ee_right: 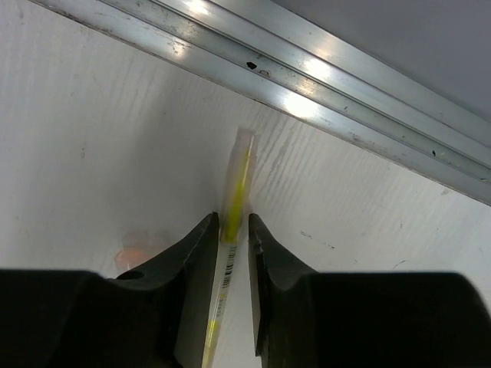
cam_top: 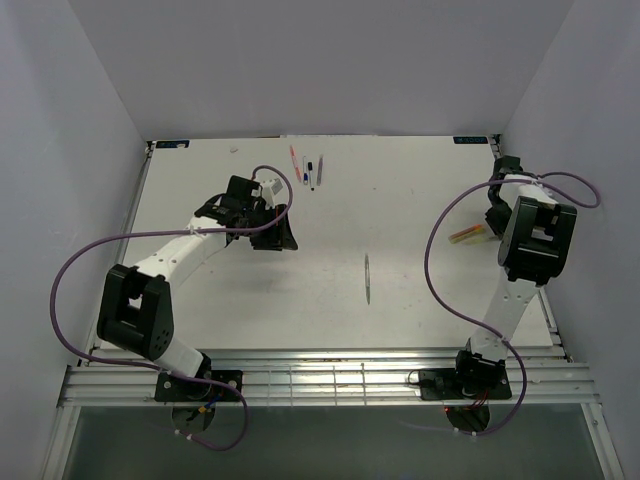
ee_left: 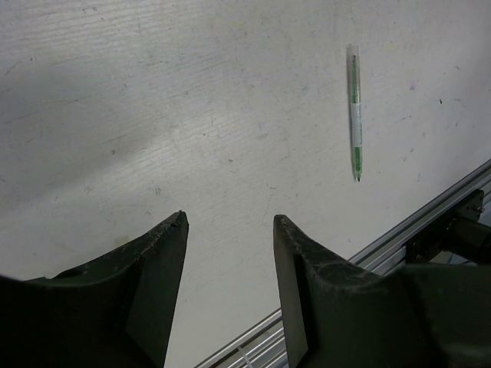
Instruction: Open the pen caps
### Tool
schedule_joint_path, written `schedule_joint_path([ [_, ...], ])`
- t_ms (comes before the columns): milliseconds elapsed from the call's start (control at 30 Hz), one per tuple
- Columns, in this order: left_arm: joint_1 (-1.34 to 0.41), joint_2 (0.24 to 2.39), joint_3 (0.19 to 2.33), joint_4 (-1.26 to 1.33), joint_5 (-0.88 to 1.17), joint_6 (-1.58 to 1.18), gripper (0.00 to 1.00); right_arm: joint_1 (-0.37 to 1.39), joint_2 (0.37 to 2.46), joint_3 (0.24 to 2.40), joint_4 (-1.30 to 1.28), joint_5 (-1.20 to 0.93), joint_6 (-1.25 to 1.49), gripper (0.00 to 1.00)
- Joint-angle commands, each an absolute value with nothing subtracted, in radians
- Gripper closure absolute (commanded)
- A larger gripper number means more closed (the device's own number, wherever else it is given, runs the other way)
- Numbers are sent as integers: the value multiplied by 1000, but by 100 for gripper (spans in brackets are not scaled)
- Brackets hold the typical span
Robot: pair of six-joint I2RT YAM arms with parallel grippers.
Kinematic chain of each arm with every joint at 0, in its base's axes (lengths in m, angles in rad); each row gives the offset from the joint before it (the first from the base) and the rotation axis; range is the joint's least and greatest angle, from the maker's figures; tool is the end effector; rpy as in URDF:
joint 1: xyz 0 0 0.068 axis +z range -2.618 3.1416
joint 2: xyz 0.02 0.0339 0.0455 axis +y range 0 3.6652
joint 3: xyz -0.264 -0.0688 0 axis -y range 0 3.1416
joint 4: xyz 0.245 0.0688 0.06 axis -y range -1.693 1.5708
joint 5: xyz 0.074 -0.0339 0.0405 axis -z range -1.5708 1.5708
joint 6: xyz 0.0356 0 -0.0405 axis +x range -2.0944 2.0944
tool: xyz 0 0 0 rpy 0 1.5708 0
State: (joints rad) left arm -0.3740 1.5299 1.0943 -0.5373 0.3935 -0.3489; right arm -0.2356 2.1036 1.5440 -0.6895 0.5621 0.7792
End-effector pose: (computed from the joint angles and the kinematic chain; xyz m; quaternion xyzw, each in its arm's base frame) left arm 0.2899 -0.1284 0.2400 0.0693 0.9364 -0.2769 0.2041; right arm 0.4103 -0.1180 0.1629 0.4996 0.8073 -0.2224 0.2217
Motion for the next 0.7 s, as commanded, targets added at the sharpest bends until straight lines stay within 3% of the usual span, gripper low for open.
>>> schedule_joint_path([
  [0,-367,1490,1082,-525,411,-339,41,-248,2105,1486,-749,586,755,73],
  [300,-367,1465,1060,-519,416,-337,41,-247,2060,1411,-741,571,741,92],
  [667,-367,1413,1068,-517,425,-362,41,-198,1878,1327,-716,482,706,92],
])
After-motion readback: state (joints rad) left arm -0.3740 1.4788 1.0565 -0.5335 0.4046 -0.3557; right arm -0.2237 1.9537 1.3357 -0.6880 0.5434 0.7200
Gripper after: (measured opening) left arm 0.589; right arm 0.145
